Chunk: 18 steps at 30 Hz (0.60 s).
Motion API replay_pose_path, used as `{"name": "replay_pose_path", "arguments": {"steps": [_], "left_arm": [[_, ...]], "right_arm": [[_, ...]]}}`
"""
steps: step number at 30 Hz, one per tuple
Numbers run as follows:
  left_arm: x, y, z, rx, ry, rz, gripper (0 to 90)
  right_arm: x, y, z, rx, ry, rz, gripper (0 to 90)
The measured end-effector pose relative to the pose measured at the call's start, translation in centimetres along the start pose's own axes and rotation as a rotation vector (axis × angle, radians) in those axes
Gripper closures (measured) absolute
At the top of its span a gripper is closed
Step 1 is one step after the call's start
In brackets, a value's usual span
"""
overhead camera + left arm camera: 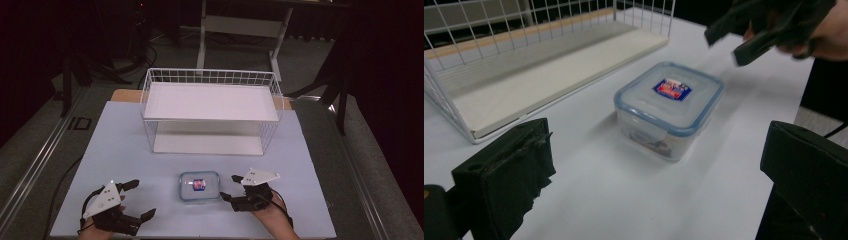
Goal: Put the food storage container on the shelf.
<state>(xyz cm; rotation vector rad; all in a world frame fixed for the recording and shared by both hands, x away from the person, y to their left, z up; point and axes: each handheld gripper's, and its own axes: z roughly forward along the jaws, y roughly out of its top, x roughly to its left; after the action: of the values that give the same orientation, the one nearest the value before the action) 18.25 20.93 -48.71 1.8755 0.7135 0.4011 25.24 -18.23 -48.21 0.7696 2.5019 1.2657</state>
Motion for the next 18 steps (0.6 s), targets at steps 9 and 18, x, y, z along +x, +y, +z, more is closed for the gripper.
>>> {"name": "replay_pose_path", "arguments": {"steps": [9,18], "left_arm": [[0.8,2.2,0.9,0.056,-0.028,-0.086,1.4],[1.0,3.9,3.6,0.112,-0.099,-0.237,1.3]], "right_arm": [[0.1,1.4,-0.1,-0.007,-0.012,0.002,15.6],[-0.1,2.2,0.6,-0.033,-0.006,0.059,17.9]]}}
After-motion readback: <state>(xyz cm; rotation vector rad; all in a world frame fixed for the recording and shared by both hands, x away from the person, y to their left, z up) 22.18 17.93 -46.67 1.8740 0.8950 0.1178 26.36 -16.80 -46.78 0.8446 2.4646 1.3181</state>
